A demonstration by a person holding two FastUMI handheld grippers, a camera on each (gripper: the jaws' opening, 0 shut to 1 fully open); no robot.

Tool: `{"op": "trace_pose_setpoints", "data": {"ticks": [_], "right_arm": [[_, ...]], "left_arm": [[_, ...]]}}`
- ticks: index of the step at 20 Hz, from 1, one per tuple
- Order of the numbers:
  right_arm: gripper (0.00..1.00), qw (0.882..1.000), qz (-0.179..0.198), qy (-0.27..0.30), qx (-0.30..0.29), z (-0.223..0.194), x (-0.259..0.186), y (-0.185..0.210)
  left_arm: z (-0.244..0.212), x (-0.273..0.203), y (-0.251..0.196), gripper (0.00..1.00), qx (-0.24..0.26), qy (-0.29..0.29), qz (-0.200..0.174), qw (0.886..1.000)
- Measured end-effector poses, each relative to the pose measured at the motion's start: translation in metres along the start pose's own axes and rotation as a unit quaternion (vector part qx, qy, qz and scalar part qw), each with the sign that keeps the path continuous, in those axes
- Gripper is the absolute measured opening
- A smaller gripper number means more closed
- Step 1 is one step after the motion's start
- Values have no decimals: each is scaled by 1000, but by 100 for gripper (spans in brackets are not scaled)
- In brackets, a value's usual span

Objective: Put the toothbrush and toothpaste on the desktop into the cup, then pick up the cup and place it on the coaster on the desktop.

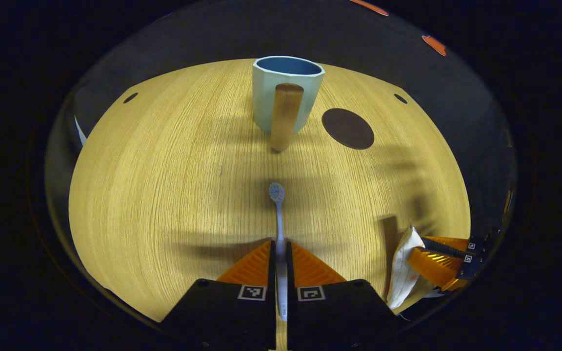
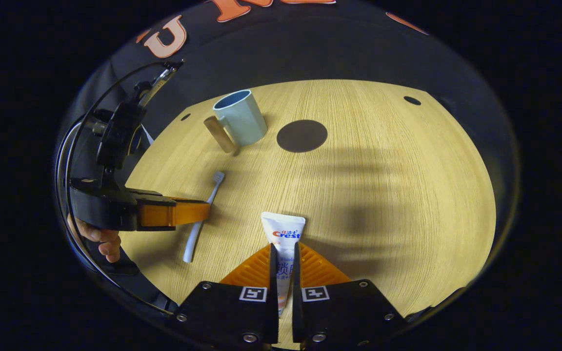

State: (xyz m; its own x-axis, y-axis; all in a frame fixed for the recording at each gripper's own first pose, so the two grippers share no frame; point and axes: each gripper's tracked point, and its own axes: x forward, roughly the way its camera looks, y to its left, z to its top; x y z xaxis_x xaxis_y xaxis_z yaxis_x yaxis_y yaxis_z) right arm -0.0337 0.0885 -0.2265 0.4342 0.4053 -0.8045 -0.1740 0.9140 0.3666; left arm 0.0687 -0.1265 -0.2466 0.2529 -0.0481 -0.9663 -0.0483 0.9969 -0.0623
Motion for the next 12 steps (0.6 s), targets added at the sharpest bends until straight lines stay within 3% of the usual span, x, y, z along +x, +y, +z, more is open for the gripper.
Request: {"op": "trace_pose_setpoints", "data": {"ticks": [4,9,11,12], "right_arm": [[12,999,14,-35,6,13,-13,0],[6,996,31,-73,27,23,-22,1],[6,995,40,-80,37,26,-27,0],[6,994,40,-90,40,28,-28,-2]], "left_arm": [[55,29,-15,9,8,-34,-14,999],[157,67,-26,9,7,-88,-22,996],[158,69,14,9,2,-98,-28,995],[131,49,43,9,0,-106,-33,994]]}}
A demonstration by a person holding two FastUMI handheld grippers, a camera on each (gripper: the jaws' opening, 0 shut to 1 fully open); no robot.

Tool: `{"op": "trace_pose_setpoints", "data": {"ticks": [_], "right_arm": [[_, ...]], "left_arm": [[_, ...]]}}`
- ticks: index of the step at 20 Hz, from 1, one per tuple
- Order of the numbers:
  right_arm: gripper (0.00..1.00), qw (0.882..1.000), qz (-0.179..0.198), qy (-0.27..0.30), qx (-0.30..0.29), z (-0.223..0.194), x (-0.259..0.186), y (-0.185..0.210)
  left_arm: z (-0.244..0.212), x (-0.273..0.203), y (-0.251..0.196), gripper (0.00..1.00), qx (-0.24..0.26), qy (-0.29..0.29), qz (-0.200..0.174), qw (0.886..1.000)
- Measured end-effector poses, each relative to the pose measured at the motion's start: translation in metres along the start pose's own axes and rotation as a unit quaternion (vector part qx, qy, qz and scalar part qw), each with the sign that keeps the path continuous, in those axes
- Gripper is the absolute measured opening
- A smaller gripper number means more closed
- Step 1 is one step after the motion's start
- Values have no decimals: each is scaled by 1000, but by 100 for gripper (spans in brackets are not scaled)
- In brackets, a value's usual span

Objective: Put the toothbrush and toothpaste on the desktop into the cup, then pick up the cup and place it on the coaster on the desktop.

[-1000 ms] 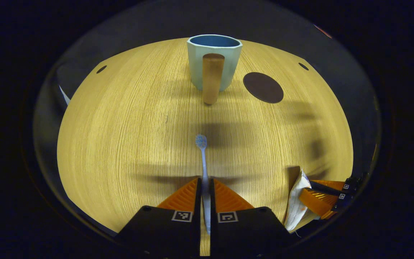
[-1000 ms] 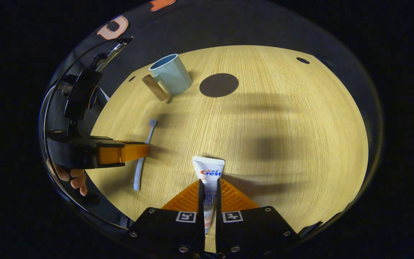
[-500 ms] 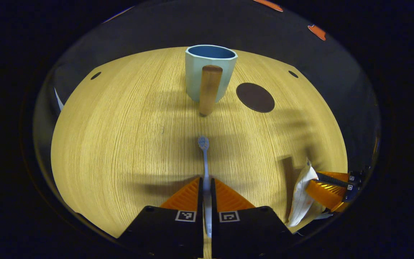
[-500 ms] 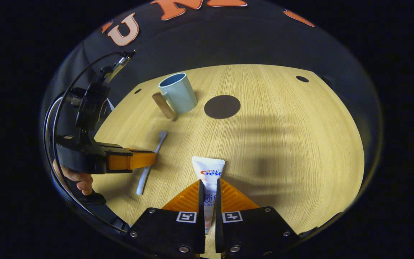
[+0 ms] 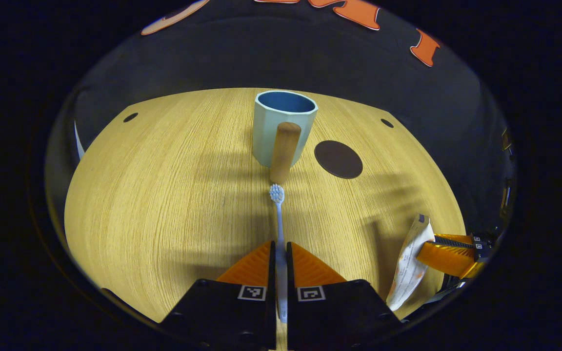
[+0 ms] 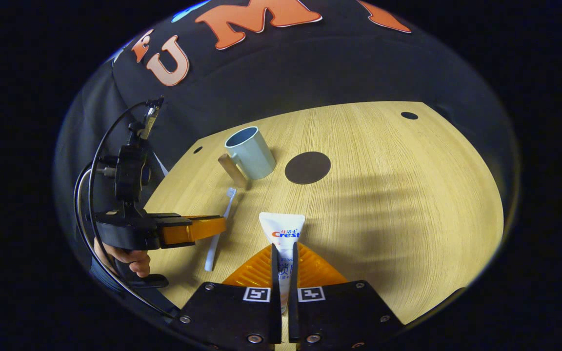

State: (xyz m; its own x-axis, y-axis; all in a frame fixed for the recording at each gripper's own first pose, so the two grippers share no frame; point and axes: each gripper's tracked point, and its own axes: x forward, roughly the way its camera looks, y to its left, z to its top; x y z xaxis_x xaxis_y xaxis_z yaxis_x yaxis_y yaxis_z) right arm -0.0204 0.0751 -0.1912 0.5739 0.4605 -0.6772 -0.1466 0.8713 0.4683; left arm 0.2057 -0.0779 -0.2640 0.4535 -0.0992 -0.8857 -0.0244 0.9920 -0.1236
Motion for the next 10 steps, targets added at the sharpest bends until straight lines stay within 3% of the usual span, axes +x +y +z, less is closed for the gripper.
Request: {"op": "trace_pose_setpoints", "data": {"ticks": [1,2,3,6,10], "right_arm": [[6,1000,-4,-13,-3,5,-1,-1],[6,1000,-9,-29,-6,11,-5,-2],[6,999,-7,-41,-6,17,-9,-3],[6,997,9,-74,8,36,-16,3],[6,993,-2,-119,1,60,-30,0]], "left_arm": [[-10,-19,3,9,0,-10,-3,1000],[31,-77,-35,9,2,-22,-6,1000],[40,-78,-66,9,5,-35,-7,999],[66,-114,-58,9,12,-90,-17,996],[81,-167,-62,9,10,-156,-25,987]]}}
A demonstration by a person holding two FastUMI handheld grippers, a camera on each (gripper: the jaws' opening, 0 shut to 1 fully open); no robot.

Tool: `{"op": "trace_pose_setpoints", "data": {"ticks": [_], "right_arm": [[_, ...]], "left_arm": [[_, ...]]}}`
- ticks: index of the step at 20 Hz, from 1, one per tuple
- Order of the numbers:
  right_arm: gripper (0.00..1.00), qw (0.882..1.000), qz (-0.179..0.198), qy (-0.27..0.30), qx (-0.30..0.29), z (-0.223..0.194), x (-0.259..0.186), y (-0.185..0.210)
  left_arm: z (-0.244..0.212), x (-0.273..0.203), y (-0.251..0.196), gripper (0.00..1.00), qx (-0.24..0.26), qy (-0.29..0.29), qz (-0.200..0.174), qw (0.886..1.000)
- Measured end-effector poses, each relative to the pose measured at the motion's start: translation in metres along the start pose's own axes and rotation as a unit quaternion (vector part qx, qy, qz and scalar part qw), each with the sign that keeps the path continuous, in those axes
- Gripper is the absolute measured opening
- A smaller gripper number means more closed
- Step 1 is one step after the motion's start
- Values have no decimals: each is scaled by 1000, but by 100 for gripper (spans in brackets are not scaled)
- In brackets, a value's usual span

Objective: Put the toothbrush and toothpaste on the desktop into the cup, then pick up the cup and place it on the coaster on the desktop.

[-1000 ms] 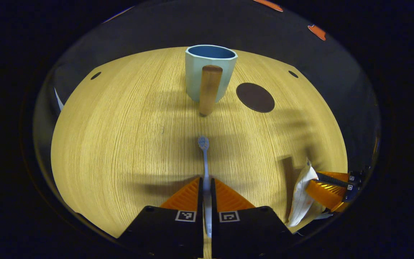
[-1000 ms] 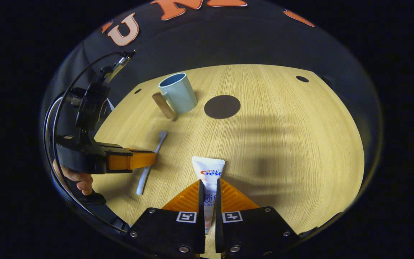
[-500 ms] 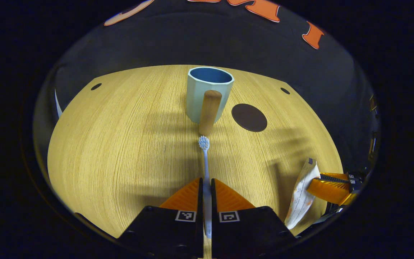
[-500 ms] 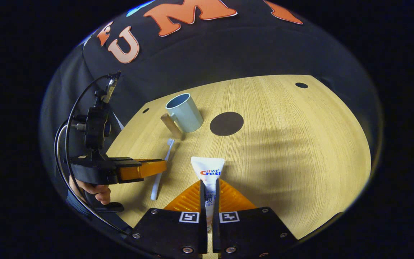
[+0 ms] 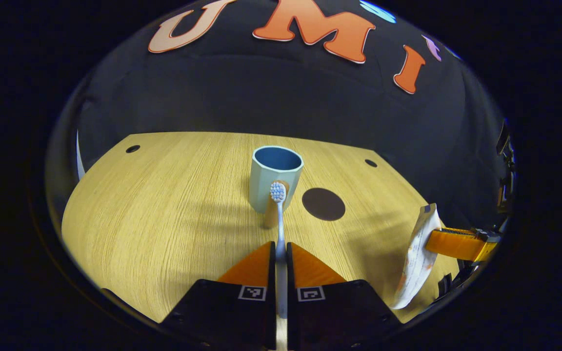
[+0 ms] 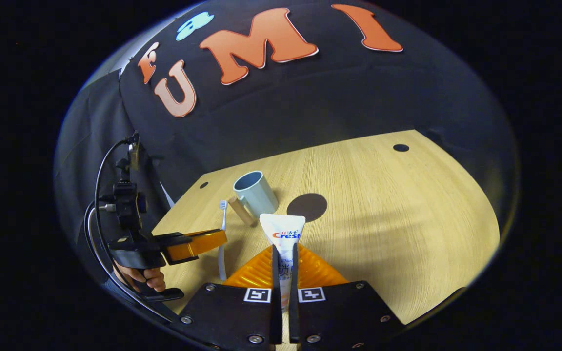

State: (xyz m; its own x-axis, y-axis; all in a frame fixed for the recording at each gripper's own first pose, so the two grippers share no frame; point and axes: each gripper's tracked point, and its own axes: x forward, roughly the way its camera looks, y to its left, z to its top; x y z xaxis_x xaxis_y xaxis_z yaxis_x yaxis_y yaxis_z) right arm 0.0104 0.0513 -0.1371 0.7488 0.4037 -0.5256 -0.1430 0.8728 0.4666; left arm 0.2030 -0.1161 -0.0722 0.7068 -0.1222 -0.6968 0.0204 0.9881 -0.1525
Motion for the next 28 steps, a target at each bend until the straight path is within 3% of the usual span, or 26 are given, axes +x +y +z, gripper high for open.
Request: {"op": "trace_pose_setpoints", "data": {"ticks": [4,8,16,23,28], "right_arm": [[6,999,-3,-39,-14,23,-6,0],[6,997,-1,-76,-23,45,-9,2],[6,991,5,-132,-25,79,-6,-4],[5,986,-3,-166,-32,105,-3,-16],[5,984,-3,-176,-33,120,8,-25]], "left_arm": [[34,-13,-6,8,18,-74,10,997],[77,-37,-8,8,46,-152,20,987],[165,-40,1,8,46,-312,56,947],[216,-22,0,8,48,-375,55,924],[231,12,-11,8,57,-384,46,921]]}}
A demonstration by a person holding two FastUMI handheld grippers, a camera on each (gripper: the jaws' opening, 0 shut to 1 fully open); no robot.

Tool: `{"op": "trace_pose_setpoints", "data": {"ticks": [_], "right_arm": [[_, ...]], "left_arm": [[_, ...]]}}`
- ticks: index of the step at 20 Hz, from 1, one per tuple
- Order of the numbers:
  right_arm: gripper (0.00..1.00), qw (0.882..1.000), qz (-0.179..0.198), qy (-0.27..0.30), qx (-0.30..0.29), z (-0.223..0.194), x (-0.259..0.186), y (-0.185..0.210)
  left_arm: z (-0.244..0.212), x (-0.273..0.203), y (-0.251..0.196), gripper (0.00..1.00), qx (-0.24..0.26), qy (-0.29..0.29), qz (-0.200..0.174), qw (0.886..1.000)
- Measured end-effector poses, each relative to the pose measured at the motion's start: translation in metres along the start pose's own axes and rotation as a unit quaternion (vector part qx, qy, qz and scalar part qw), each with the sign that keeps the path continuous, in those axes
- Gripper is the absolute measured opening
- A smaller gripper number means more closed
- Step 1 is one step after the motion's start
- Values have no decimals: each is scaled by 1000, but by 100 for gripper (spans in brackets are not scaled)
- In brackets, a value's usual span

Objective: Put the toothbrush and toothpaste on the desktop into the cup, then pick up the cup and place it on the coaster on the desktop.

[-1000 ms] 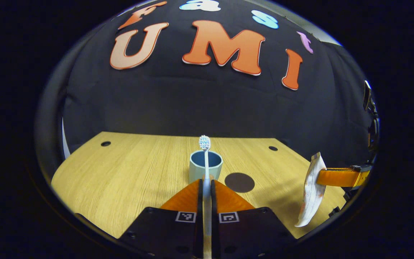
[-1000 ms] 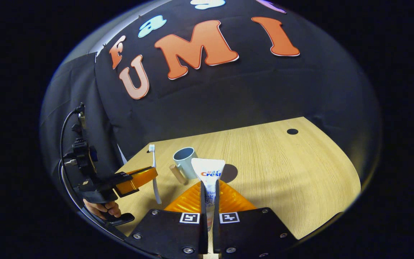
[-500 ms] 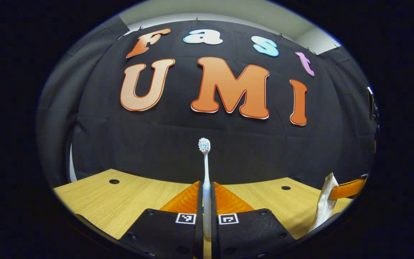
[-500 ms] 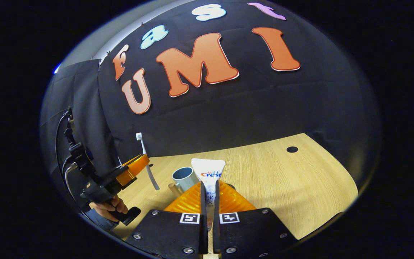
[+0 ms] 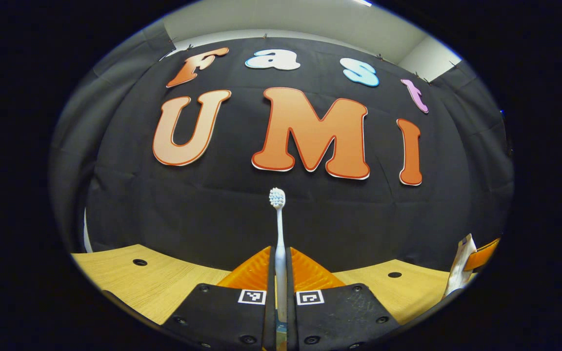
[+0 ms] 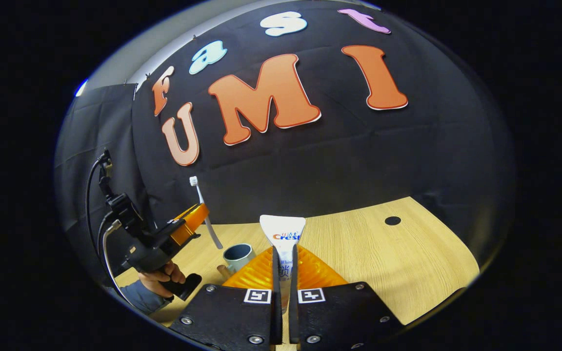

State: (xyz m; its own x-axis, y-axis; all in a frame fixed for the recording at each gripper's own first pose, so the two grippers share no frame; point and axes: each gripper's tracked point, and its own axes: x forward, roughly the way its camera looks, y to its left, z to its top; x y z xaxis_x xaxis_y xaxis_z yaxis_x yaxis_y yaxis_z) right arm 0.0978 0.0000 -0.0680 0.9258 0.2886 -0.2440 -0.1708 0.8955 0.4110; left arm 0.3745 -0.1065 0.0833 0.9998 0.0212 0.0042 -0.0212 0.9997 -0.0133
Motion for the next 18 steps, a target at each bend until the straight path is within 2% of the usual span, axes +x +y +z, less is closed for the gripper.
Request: {"op": "trace_pose_setpoints", "data": {"ticks": [7,18], "right_arm": [[6,1000,-3,-8,3,3,25,-8],[5,1000,9,-28,-3,20,51,10]], "left_arm": [[-42,27,-7,8,10,23,-8,1000],[-101,25,-1,8,20,97,-15,995]]}}
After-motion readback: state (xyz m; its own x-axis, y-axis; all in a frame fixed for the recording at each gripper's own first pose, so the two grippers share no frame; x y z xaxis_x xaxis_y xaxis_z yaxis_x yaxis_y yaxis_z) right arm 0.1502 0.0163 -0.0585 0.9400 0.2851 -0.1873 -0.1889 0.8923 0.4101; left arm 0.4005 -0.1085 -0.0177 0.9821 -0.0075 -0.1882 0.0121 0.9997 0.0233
